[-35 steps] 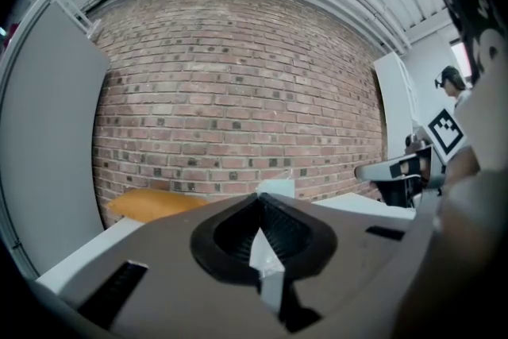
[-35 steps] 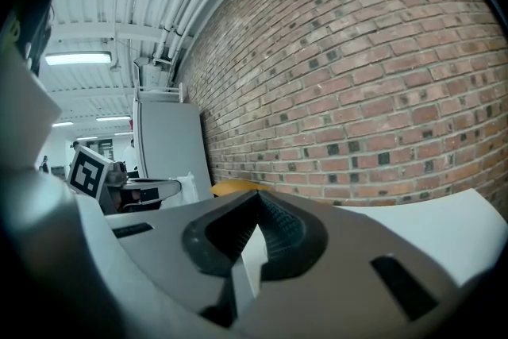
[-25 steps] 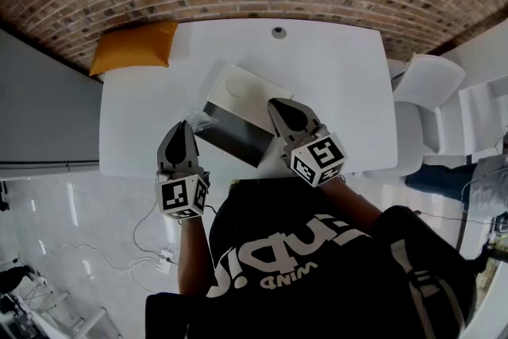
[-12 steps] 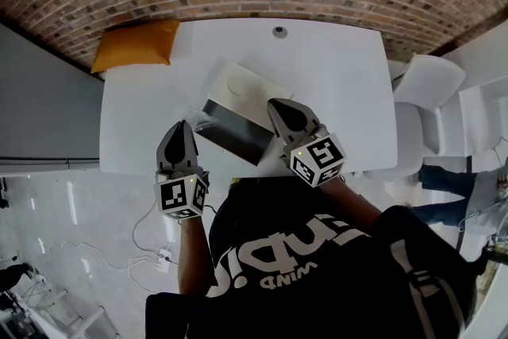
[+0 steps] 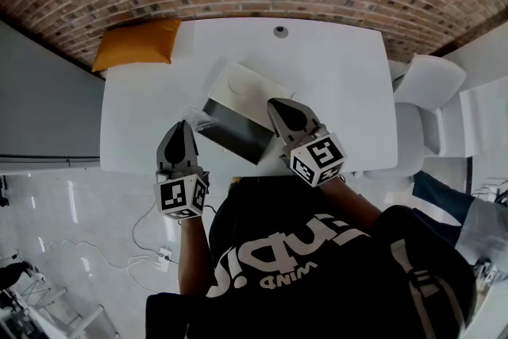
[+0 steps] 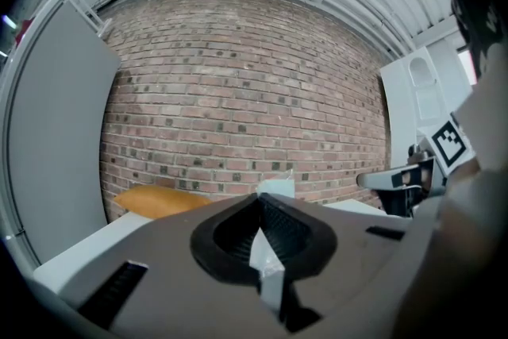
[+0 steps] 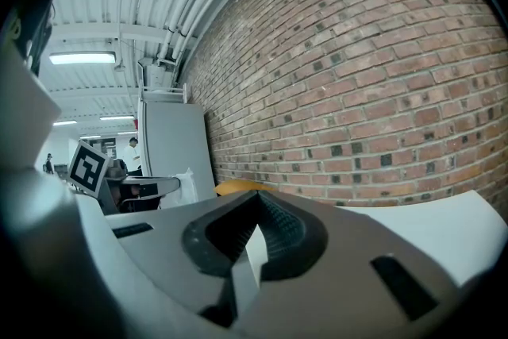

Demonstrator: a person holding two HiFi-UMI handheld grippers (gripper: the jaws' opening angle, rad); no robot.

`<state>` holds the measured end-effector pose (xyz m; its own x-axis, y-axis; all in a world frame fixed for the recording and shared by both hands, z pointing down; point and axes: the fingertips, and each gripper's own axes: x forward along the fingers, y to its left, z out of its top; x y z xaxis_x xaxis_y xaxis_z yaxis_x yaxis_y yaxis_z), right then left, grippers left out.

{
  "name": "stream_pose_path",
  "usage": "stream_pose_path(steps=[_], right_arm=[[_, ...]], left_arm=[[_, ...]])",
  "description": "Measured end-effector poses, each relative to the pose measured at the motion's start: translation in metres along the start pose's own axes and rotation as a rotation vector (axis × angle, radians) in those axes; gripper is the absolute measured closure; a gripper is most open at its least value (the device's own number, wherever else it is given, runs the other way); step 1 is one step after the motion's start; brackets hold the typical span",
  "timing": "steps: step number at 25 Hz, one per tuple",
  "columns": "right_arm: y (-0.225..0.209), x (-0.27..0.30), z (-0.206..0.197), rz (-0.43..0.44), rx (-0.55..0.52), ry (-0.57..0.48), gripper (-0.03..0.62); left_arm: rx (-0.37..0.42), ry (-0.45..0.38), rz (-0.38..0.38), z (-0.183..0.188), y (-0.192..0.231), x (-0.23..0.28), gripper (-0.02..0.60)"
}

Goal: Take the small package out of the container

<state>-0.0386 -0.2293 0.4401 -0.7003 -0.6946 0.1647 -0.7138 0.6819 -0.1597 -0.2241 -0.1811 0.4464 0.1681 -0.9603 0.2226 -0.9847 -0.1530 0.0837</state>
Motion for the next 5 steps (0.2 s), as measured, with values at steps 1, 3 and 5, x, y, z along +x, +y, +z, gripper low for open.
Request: stream_pose_path(steps=[1,3,5], right_arm=[[0.0,0.0001,0.0,0.001,0.0,0.0,0.595],[-0.0003,0.0008,-0.0001,0.003,0.0,0.0,0.595],[-0.0006,0.0015,-0.0001,0.004,-0.001,0.0,0.595]], left_arm=[[0.0,0.001,0.001,-0.0003,0.0,0.0,0.572],[-0.002,0.002,0.002,-0.0007,0.0001,0.0003,0.572],[-0.007,0.004,0.003,-0.0013,0.0002,0.0007,0.572]])
